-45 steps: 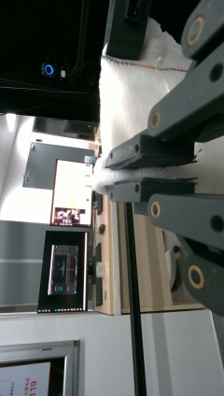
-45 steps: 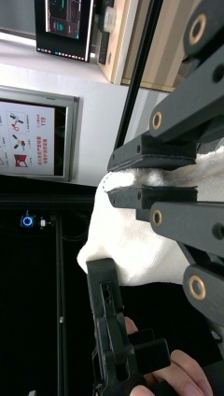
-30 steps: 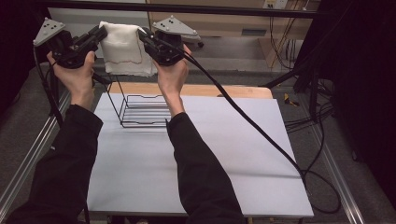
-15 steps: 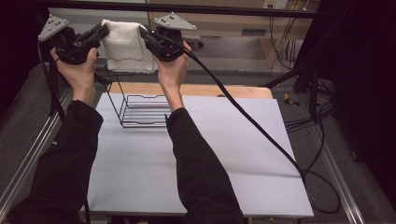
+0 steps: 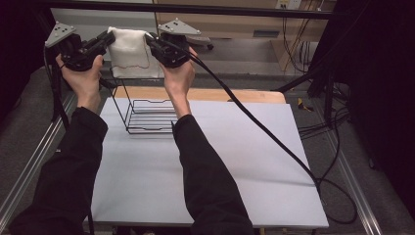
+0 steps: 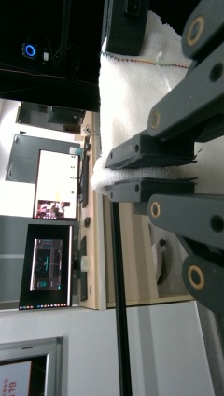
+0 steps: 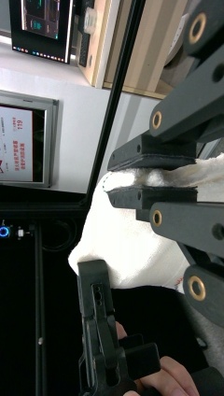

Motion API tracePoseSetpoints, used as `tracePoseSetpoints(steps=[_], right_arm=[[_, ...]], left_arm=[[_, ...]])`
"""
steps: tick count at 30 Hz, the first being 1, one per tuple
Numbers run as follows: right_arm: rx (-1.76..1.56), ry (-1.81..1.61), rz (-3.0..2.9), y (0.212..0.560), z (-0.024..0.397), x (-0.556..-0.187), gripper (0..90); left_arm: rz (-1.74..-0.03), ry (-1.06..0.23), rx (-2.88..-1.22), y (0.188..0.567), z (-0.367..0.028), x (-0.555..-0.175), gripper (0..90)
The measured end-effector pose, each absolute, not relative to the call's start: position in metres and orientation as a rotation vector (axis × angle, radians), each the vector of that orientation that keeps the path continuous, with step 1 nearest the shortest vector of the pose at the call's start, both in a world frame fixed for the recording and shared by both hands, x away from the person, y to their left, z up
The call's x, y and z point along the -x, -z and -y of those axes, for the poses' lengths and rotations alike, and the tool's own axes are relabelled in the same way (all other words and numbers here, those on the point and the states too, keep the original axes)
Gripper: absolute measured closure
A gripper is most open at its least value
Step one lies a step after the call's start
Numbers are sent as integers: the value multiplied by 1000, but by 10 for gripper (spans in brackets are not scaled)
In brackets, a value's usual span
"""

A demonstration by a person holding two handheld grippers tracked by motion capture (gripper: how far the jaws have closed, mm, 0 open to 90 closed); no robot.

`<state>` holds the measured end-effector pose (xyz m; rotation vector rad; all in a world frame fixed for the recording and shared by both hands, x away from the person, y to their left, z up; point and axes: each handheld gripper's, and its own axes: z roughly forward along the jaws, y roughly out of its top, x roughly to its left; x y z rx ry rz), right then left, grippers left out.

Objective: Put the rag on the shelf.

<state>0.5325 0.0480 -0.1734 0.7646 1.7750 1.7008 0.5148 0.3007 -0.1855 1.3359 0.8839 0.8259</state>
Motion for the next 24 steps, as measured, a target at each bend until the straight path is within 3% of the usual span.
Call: tracePoseSetpoints(steps=[24], right_arm=[[-787,-1623,-1833,200,-44,-525,808]], left_arm=[[-890,-800,-1400,217,-297,-506,830]])
